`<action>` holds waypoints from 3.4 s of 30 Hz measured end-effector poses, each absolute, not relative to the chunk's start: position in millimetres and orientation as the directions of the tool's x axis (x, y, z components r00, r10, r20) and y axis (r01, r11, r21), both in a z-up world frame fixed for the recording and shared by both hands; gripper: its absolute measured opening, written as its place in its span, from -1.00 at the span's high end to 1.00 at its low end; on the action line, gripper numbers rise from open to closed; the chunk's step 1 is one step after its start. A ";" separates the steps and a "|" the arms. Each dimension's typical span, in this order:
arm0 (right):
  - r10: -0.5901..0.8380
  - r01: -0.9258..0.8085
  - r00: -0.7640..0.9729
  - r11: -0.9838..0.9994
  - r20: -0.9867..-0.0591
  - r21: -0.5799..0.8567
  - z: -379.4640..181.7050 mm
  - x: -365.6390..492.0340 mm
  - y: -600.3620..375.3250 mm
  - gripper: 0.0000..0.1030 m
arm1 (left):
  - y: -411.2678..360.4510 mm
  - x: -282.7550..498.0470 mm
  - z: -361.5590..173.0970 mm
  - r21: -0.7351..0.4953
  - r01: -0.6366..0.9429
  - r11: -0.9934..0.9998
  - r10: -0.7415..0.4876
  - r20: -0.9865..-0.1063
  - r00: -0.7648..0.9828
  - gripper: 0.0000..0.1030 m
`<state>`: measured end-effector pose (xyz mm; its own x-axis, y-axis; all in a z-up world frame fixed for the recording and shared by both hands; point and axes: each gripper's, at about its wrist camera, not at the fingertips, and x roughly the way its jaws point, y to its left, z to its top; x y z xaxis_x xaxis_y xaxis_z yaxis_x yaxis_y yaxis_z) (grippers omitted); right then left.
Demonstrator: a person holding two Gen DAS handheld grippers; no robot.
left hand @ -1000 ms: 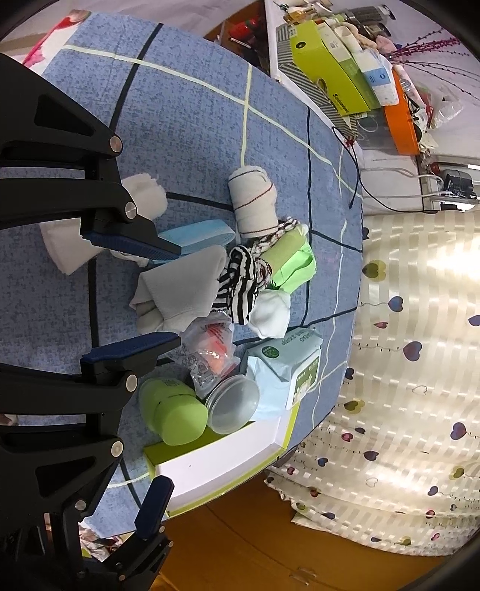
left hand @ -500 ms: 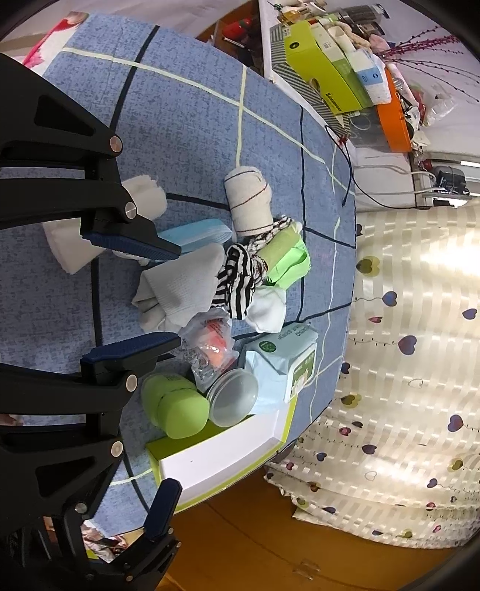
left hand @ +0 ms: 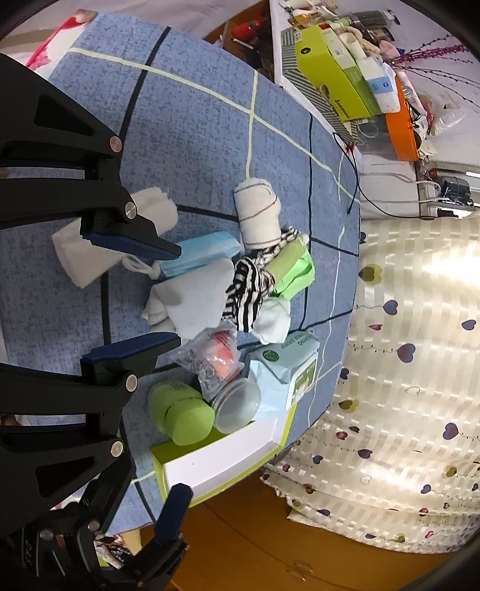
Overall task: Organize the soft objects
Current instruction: 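Grasp the white folded cloth with the left gripper while the right gripper grasps the grey sock, then carry the white cloth and grey sock into the white tray with both grippers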
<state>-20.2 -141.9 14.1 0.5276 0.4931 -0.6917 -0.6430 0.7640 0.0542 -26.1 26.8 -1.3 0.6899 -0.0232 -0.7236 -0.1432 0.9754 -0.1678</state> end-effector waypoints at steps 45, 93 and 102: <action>0.453 -0.745 0.380 0.666 -0.806 0.023 -42.5 57.7 -34.3 0.61 | 90.3 -31.0 -70.1 -0.357 -0.274 0.893 -0.142 -0.801 0.581 -0.04; 0.542 -0.685 0.538 0.728 -0.645 0.040 34.0 17.9 -97.5 0.66 | 70.6 -36.0 -12.0 -0.267 -0.231 0.936 -0.028 -0.709 0.705 0.52; 0.505 -0.605 0.609 0.794 -0.612 0.054 49.3 24.0 -143.2 0.66 | 44.8 -16.2 10.0 -0.257 -0.149 0.955 -0.065 -0.670 0.740 0.52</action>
<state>24.0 -143.2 49.3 0.6089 0.5052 -0.6116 -0.6050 0.7944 0.0538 -16.2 44.8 10.0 0.7398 -0.0652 -0.6697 -0.1488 0.9548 -0.2573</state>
